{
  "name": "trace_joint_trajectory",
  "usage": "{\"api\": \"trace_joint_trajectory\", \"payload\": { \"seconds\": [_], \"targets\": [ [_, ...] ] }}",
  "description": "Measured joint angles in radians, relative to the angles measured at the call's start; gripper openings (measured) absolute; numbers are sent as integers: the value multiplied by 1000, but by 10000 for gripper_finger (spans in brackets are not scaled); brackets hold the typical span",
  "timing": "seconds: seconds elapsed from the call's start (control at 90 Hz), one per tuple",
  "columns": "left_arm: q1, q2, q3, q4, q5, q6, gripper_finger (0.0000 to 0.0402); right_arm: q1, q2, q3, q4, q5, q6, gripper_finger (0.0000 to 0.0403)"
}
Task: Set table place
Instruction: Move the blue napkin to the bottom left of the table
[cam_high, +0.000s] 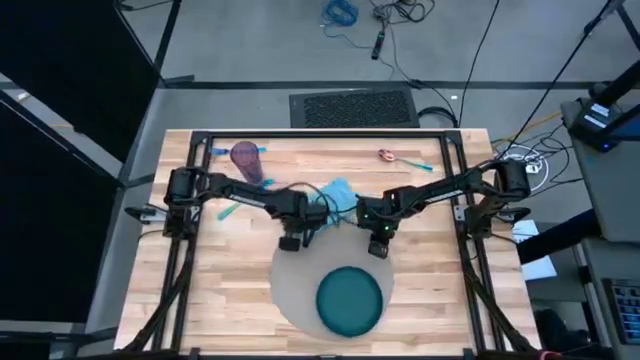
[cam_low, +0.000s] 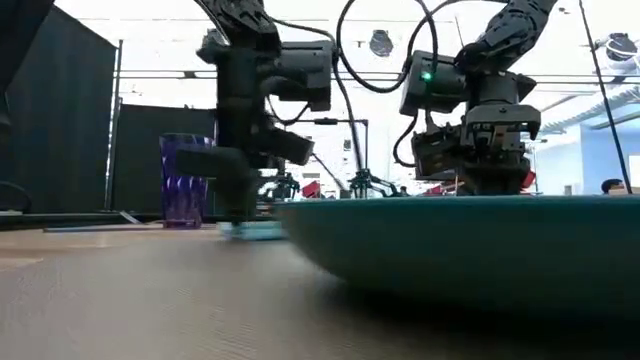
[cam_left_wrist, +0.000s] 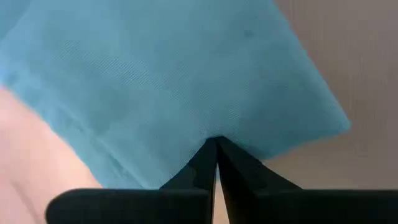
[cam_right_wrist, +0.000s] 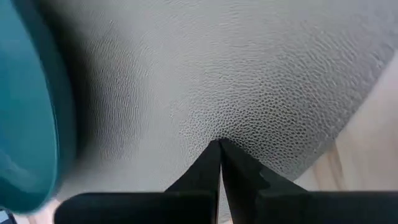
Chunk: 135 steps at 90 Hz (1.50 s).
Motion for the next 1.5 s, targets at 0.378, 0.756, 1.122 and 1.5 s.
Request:
{"api": "trace_joint_trajectory", "payload": {
  "seconds": [0.378, 0.756, 1.122, 1.5],
  "targets": [
    [-268, 3, -2, -165, 77, -406, 0, -21, 1, -1, -19, -1, 8, 0],
    [-537, -4, 46, -126, 248, -895, 0, -22, 1, -1, -20, 6, -34, 0],
    [-688, -5, 101, 113, 131, -1151, 0, 6, 2, 16, 0, 44, -12, 0],
    [-632, -50, 60, -290, -150, -1204, 0, 25, 9, 193, -150, 210, -52, 0]
  ]
}}
